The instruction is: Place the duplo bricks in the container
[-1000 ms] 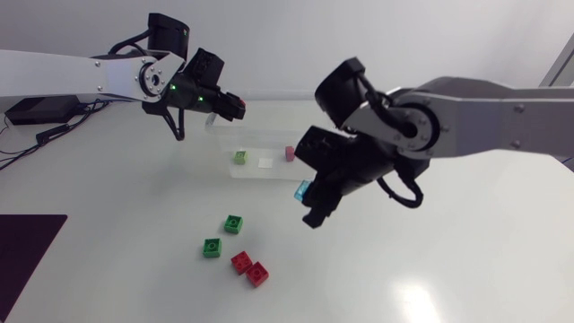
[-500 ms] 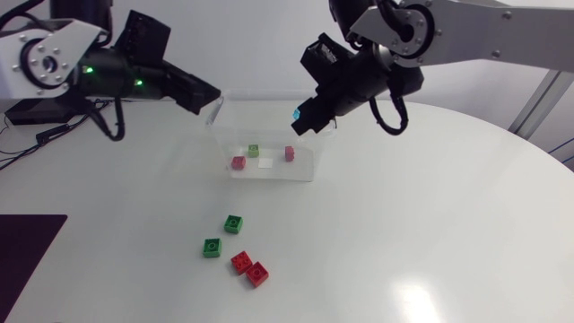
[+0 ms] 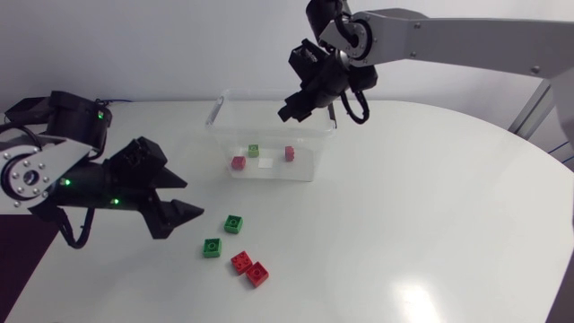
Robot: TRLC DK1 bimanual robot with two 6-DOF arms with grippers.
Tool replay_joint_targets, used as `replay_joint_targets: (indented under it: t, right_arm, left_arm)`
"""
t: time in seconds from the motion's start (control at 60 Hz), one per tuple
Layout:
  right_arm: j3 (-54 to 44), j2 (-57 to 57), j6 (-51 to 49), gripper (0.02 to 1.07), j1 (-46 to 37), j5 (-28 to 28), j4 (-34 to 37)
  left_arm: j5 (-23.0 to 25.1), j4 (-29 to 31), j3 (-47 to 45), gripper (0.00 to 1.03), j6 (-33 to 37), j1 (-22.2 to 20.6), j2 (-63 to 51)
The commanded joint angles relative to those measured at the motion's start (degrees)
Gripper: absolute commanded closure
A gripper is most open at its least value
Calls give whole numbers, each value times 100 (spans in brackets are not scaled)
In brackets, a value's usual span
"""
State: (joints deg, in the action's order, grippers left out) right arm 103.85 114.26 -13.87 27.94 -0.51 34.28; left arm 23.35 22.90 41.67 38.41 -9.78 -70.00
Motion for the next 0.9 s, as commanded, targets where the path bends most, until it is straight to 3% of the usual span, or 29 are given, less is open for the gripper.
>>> replay_joint_targets:
  t: [0.0,0.067,0.133,0.383,0.667,0.75,0.883]
  right_arm:
    - [232,273,95,25,-70,95,-27]
    - [223,202,95,13,-79,104,8]
    - [38,-70,68,8,-70,104,17]
    - [-1675,-1652,-213,8,264,34,17]
    - [-3451,-2768,482,8,1161,-72,254]
    - [-3767,-2725,701,8,1433,-72,246]
    - [-4101,-2408,763,8,1688,-89,87]
  left_arm:
    - [64,31,-300,14,483,-68,-23]
    - [64,22,-388,14,694,-112,-242]
    - [64,-4,-423,14,905,-129,-480]
    - [29,-189,-300,14,1450,-393,-1350]
    - [-244,-356,-10,15,1792,-534,-2282]
    - [-270,-365,78,22,1792,-595,-2440]
    - [-288,-365,166,45,1775,-692,-2589]
